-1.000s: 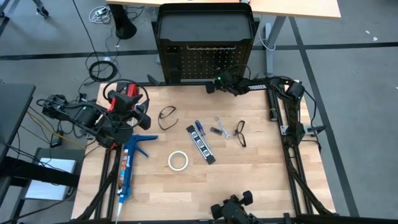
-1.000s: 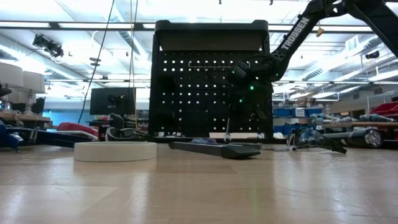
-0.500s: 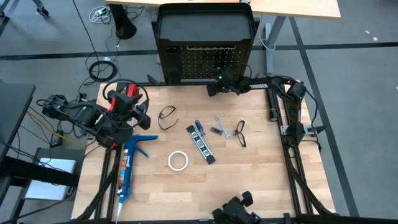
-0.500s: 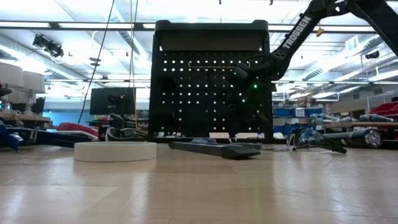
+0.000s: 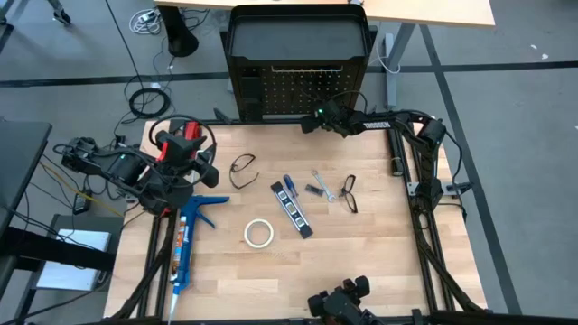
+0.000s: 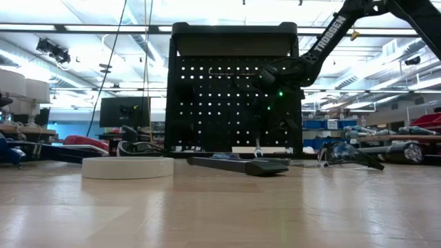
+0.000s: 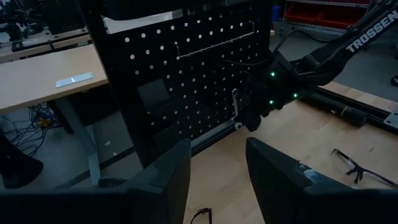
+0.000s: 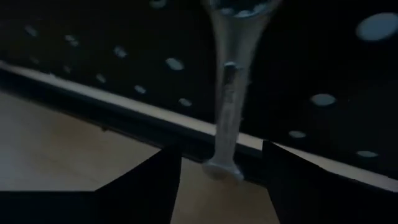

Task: Hang tools onto peg board
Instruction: Unhang the wrench from the black pegboard

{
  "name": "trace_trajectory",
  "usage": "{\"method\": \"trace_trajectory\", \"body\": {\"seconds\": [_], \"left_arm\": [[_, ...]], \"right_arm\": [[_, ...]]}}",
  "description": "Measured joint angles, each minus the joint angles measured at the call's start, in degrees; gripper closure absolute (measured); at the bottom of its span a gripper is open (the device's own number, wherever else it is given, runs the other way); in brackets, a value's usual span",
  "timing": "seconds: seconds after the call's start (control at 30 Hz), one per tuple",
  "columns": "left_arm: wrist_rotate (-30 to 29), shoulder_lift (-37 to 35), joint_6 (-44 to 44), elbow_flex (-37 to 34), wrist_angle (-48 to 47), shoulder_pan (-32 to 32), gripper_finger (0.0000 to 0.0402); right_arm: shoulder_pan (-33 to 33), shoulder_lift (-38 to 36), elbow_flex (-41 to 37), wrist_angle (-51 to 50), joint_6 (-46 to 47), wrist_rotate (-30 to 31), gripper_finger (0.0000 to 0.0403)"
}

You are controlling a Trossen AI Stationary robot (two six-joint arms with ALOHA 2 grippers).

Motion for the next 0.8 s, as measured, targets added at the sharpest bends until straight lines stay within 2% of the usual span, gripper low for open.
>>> {"method": "trace_trajectory", "body": {"seconds": [0.17,0.6,0.8], "left_arm": [[-0.1,0.0,0.0,0.0,0.02,-0.01,0.0241],[0.29,-0.01,-0.15,0.0,0.1,-0.01,0.0241],[1.46,0.0,-0.2,0.0,0.14,-0.01,0.0241]], "right_arm": [[-0.07,0.74,0.0,0.3,1.12,0.09,0.0211],[0.13,0.74,0.0,0.95,0.75,-0.28,0.0389],[0.13,0.74,0.0,1.35,0.58,-1.79,0.0395]]}}
